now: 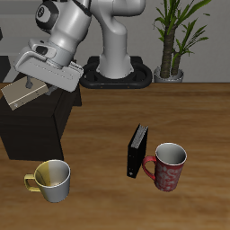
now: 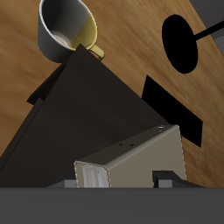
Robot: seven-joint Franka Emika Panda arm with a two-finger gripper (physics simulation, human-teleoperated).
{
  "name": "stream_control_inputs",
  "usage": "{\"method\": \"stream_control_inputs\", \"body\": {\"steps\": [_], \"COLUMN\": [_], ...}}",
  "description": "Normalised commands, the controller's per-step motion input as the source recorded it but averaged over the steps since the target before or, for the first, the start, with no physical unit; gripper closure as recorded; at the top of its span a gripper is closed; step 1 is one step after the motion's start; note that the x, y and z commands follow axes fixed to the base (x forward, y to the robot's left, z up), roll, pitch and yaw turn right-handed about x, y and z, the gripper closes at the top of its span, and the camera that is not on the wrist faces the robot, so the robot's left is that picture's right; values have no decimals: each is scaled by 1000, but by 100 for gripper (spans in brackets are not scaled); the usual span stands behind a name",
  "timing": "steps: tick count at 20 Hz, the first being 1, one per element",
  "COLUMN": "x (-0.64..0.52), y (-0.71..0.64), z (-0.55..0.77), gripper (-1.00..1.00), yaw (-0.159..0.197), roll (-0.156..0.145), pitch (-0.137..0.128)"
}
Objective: Place the yellow book flat on top of the shelf
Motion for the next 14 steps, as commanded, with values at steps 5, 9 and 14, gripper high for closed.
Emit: {"method": "stream_control_inputs", "body": {"steps": [5, 9, 14], "x": [-119, -227, -209], "y": [657, 712, 510], "z": [-15, 338, 230], "gripper": [-100, -100, -100], "yaw": [-33, -47, -22], "roll": [122, 144, 117], "pitch": [44, -24, -23]}}
